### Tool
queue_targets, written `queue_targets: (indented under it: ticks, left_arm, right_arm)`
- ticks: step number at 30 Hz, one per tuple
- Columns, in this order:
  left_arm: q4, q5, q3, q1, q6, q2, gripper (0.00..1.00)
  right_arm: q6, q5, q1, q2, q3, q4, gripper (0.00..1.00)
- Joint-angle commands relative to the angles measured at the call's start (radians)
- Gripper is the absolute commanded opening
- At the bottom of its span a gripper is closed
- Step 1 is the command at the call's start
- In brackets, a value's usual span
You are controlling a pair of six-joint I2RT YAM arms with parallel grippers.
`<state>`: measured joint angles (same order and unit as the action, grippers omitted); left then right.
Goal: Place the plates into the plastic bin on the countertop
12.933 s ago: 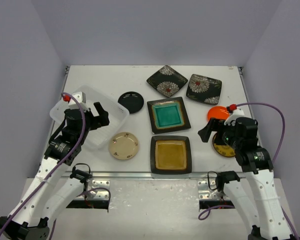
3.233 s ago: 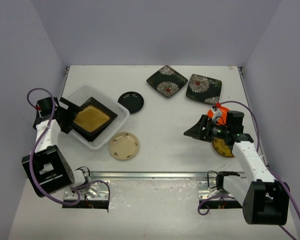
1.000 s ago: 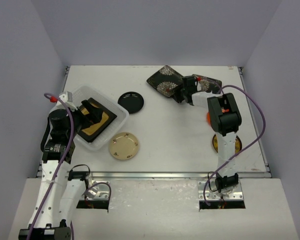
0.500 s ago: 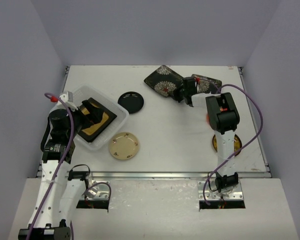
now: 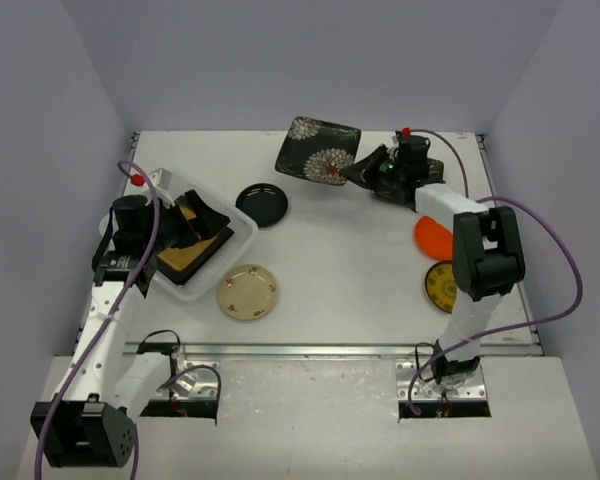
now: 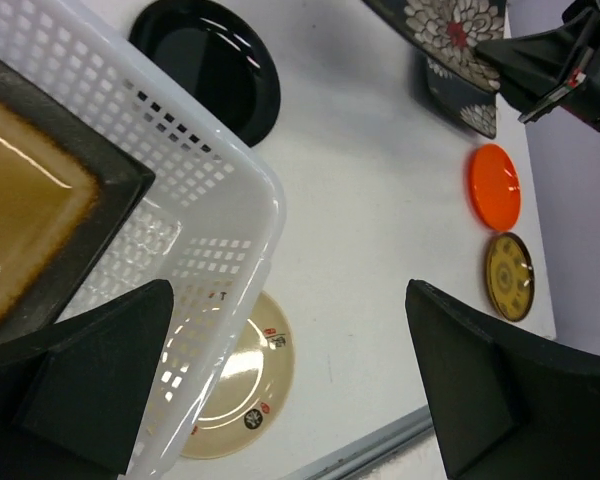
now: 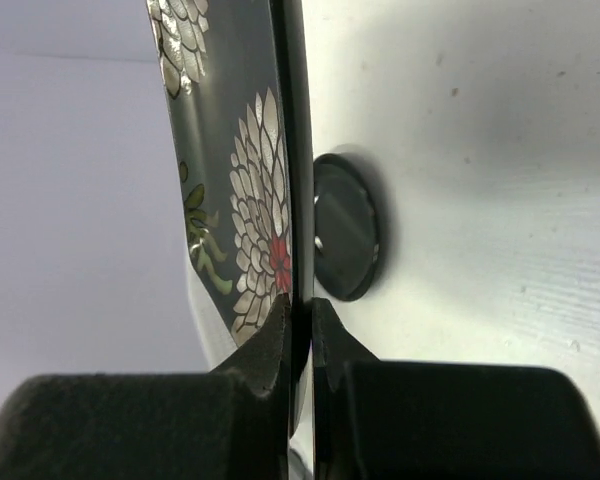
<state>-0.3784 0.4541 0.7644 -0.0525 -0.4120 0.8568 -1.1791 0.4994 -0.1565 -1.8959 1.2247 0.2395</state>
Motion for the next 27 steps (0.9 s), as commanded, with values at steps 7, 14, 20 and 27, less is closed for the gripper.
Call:
queue_targets:
  ticks: [7,14,20,27]
  left_arm:
    - [0.361,0.392,0.184,0.074,-0.196,0.249,1.0]
    - [0.362,0.37,0.291,0.199,-0.176,0.373,0.95]
    - [0.349,0.309,0.326,0.206,-0.157,0.423,0.61]
    - [0.351,0.322,0.378,0.214,-0.162,0.46,0.05]
  right_arm:
    - [0.05,0.51,0.01,0.313,-0.062,0.054,0.0]
    - [0.089,0.553,0.006,0.431,-0.1,0.002,0.0]
    - [0.158,0.583,-0.002,0.504,-0.115,-0.069,0.0]
    - [0.238,0.562,-0.026,0.532,-0.116,-0.164,0.0]
